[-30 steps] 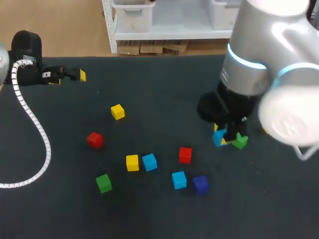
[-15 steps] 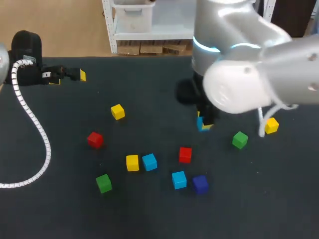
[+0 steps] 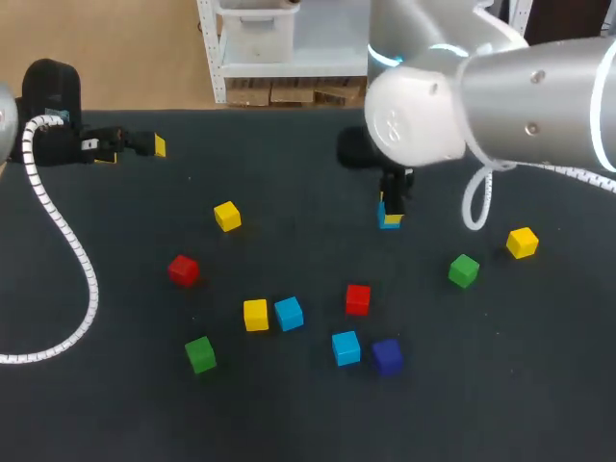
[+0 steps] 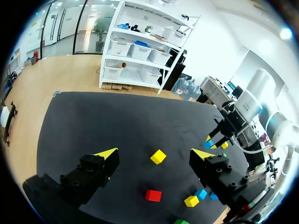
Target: Place the blue cubes, place green cubes on the blue cubes, place the yellow cubes on the green cubes, then place the red cubes on the yellow cubes, and place purple cube on the red cubes.
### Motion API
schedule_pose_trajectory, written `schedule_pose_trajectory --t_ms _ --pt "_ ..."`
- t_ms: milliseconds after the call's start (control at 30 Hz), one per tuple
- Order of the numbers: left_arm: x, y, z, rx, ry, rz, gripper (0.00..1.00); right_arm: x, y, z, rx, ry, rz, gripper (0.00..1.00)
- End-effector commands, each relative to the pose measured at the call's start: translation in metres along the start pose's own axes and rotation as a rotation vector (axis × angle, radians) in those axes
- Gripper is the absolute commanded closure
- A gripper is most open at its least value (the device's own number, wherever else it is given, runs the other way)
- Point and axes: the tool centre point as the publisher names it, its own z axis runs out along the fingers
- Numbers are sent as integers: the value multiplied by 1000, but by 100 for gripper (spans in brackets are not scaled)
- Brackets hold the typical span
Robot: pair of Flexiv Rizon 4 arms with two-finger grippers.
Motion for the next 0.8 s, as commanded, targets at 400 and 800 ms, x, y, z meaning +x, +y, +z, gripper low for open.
schedule_pose_trajectory --t_ms 400,800 --pt "1 2 0 11 -5 2 0 3 3 13 -77 -7 21 100" --pt "1 2 0 11 -5 2 0 4 7 15 -49 15 20 0"
